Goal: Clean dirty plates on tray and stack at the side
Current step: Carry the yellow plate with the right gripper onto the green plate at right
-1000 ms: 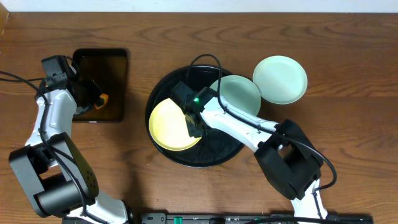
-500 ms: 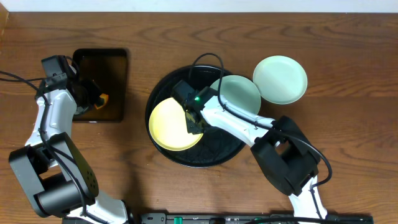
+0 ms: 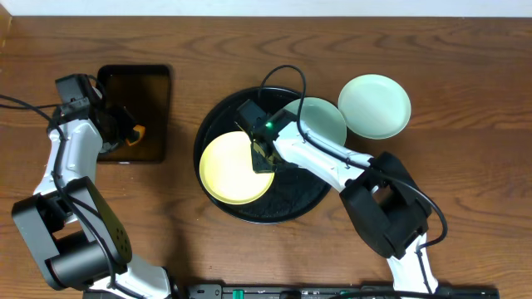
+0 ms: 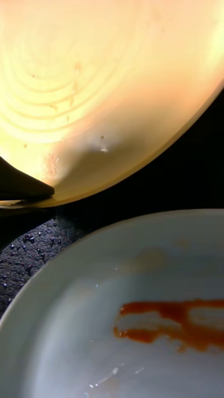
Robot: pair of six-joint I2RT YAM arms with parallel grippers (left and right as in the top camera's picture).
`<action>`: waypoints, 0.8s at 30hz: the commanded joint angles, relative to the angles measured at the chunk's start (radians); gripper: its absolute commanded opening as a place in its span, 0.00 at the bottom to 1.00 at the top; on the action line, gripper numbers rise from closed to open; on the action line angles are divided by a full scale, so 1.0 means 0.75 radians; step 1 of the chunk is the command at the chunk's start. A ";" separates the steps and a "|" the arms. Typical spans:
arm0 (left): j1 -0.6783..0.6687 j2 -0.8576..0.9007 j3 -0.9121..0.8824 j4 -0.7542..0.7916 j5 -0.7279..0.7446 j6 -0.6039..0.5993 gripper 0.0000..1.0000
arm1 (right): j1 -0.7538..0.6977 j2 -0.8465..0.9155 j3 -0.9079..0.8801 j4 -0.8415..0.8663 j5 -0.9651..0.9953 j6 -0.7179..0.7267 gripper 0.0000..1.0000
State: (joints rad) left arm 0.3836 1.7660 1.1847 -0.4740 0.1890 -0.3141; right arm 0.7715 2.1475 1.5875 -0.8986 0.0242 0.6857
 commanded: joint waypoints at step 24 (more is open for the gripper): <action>0.001 -0.008 -0.004 -0.010 0.013 -0.001 0.08 | -0.523 -0.306 0.054 0.038 -0.570 -0.178 0.01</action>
State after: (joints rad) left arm 0.3836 1.7660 1.1847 -0.4751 0.1894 -0.3141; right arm 0.4831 1.9381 1.6093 -0.8722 -0.3130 0.5842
